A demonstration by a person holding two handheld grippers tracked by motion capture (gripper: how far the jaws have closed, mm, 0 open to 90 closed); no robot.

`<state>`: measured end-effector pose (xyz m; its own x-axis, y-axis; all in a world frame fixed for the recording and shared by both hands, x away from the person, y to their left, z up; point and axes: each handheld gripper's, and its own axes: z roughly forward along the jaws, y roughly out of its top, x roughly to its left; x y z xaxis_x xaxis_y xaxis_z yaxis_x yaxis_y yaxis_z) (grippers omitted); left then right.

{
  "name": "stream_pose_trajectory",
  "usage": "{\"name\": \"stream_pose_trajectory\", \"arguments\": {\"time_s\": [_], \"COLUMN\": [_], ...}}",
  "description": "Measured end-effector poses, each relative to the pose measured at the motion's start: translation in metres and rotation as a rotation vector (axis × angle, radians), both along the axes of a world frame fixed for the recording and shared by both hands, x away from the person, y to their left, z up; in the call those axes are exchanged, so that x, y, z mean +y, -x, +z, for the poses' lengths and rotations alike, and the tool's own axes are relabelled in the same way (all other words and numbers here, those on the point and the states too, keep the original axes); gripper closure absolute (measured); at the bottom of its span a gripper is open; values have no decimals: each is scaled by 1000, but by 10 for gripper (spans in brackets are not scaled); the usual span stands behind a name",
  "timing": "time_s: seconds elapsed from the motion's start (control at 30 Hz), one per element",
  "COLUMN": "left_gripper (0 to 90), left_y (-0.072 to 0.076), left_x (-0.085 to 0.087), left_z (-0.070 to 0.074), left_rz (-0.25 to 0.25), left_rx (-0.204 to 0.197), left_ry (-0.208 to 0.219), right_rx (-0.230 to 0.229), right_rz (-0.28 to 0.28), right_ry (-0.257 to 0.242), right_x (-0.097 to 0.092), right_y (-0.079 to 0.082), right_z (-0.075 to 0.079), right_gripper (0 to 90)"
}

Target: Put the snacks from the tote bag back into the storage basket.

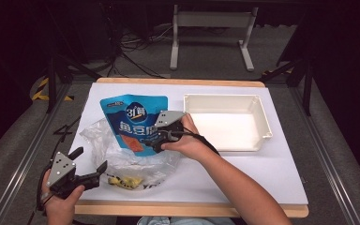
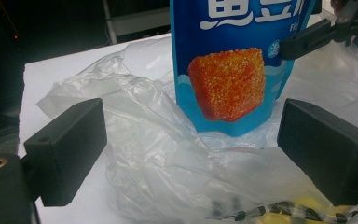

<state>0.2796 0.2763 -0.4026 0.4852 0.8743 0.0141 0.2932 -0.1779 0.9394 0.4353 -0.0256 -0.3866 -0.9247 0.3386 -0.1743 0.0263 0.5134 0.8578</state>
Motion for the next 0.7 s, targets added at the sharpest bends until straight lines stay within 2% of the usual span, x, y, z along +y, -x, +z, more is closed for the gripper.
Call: {"name": "stream_pose_trajectory", "arguments": {"time_s": [0.23,0.4,0.47,0.5,0.53,0.7], "left_gripper": [90,90,91,91,91,91], "left_y": [0,0,0,0,0,0], "left_x": [0,0,0,0,0,0], "left_z": [0,0,0,0,0,0], "left_rz": [-1,-1,-2,0,-2,-2], "left_rx": [0,1,0,-2,-3,-2], "left_ry": [0,1,0,0,-3,-2], "right_rx": [-11,-5,-1,14,27,34], "right_rz": [8,14,24,41,50,78], "right_ry": [21,38,40,48,50,61], "right_x": [6,7,8,8,8,6], "right_y": [-1,-2,-2,-2,-1,-1], "right_z": [-9,-12,-13,-13,-14,-13], "right_gripper": [134,179,242,319,355,455]}}
